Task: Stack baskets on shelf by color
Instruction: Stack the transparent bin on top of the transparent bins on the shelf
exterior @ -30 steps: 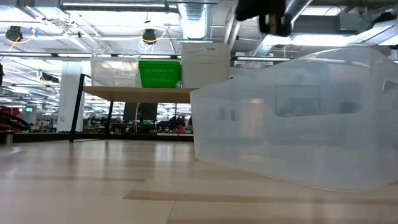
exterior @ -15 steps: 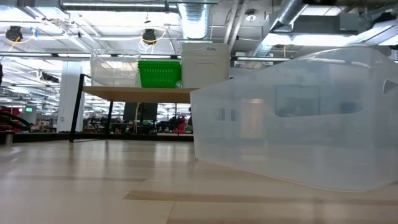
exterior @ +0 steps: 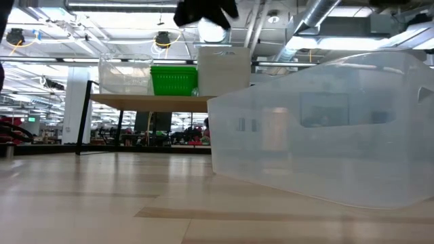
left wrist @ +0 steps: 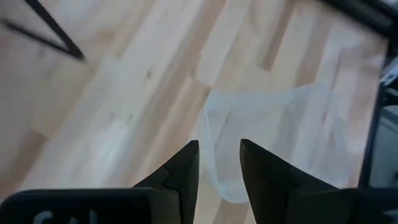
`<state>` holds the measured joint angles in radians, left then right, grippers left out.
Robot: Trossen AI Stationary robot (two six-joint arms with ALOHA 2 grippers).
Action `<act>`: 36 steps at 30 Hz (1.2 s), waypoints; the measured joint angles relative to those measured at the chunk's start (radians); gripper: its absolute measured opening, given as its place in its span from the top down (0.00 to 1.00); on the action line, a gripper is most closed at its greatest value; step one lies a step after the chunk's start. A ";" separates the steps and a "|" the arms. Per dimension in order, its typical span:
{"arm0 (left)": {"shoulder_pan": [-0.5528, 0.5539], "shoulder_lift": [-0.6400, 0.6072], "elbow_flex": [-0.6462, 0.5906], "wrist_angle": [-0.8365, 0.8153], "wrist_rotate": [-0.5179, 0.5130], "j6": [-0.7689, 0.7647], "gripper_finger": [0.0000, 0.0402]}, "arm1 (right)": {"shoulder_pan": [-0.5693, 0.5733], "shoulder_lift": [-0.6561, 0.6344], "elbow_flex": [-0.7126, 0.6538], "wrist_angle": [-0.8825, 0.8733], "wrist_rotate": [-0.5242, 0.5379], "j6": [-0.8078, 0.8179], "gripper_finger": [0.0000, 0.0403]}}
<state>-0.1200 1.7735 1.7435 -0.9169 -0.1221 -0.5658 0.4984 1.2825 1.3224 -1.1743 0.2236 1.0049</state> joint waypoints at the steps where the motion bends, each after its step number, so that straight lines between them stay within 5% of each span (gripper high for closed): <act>1: -0.001 0.021 0.000 -0.002 0.010 -0.019 0.74 | 0.005 0.000 0.000 -0.028 0.007 0.016 0.87; 12: -0.074 0.069 -0.001 0.025 0.125 -0.085 0.74 | 0.071 0.000 -0.037 -0.138 0.015 0.121 0.87; 24: -0.286 0.062 0.000 0.105 -0.228 -0.102 0.74 | 0.210 0.039 -0.036 -0.122 0.015 0.295 0.87; 36: -0.439 0.095 0.000 0.324 -0.555 -0.113 0.74 | 0.299 0.223 -0.036 -0.041 0.012 0.371 0.87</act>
<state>-0.5595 1.8683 1.7431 -0.5928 -0.6770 -0.6788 0.7976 1.5060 1.2861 -1.2149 0.2361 1.3762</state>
